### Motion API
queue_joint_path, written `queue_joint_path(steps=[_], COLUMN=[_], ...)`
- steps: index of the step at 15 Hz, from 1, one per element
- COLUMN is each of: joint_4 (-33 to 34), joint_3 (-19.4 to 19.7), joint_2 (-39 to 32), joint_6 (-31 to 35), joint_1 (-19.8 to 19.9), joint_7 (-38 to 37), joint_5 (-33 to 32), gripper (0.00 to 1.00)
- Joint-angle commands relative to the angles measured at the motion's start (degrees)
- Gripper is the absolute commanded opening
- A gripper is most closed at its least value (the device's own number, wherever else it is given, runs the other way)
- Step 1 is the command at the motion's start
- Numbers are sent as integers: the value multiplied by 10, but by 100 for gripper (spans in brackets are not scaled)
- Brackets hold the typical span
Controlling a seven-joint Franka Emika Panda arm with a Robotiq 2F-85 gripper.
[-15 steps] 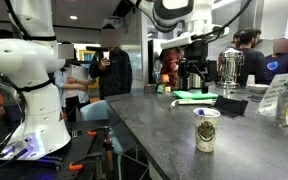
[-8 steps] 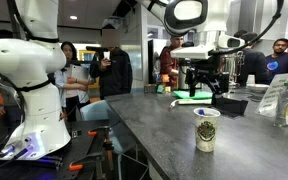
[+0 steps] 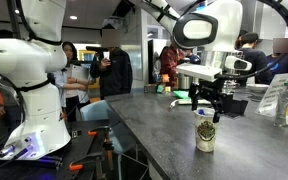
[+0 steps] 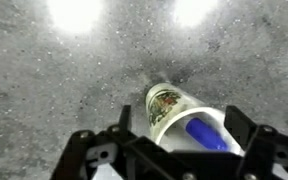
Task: Pick up the cup from the table and slightly move it to the left
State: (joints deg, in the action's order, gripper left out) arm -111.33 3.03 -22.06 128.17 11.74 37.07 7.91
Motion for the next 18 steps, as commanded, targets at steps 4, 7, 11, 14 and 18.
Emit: queue_joint_path(steps=[4, 7, 11, 14, 18], joint_4=[55, 71, 78, 103, 144], joint_3=[-18, -20, -26, -28, -26], joint_2=[-42, -50, -43, -54, -88], joint_6=[-13, -21, -19, -28, -48], joint_1=[18, 24, 31, 30, 29], joint_7=[-5, -6, -2, -8, -17], joint_5=[0, 4, 9, 6, -3], gripper=[97, 97, 100, 100, 100])
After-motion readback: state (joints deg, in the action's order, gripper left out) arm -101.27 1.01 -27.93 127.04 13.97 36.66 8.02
